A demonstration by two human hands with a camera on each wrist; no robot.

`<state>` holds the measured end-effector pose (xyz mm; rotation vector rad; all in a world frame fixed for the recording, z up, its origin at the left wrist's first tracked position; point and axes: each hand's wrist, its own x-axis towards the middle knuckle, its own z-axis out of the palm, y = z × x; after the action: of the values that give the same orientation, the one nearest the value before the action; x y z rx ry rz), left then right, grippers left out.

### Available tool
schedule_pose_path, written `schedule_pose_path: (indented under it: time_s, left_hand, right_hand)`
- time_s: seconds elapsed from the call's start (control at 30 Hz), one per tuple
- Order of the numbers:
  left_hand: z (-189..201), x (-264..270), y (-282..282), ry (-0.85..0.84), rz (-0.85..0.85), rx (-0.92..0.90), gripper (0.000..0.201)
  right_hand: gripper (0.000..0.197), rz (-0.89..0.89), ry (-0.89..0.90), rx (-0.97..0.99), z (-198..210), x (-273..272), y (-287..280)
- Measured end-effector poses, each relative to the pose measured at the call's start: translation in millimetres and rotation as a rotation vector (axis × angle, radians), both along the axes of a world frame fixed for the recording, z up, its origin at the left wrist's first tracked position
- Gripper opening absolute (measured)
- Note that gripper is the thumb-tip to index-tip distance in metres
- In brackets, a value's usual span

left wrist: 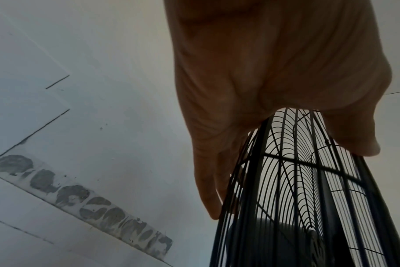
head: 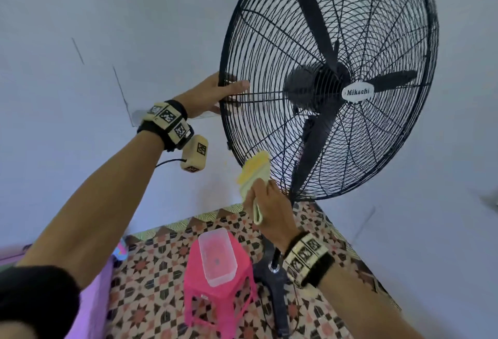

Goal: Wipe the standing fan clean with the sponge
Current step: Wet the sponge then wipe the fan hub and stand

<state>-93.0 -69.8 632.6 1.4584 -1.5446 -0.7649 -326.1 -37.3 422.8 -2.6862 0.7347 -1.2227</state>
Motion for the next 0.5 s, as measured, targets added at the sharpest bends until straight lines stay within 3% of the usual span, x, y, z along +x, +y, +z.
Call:
schedule_pose_path:
  time_s: [0.07, 0.2, 0.27, 0.5]
  left_hand:
    - [-3.4, -1.6, -1.6, 0.047, 0.017, -0.012, 0.067]
    - [-2.8, -7.5, -1.4, 0.083, 0.024, -0.01, 0.072]
    - [-2.0, -9.4, 0.4, 0.104, 0.03, 0.02, 0.077]
    - [-6.6, -13.1, 3.4, 0.15, 0.027, 0.033, 0.061]
  right_hand:
    - [0.014, 0.009, -0.063, 0.038, 12.6, -3.1, 2.8]
    - [0.02, 0.013, -0.309, 0.006, 93.1, 22.1, -5.4]
    - [0.02, 0.0, -0.353, -0.023, 111.4, 30.5, -14.3]
    - [0.019, -0.025, -0.227, 0.183, 31.1, -23.1, 4.5]
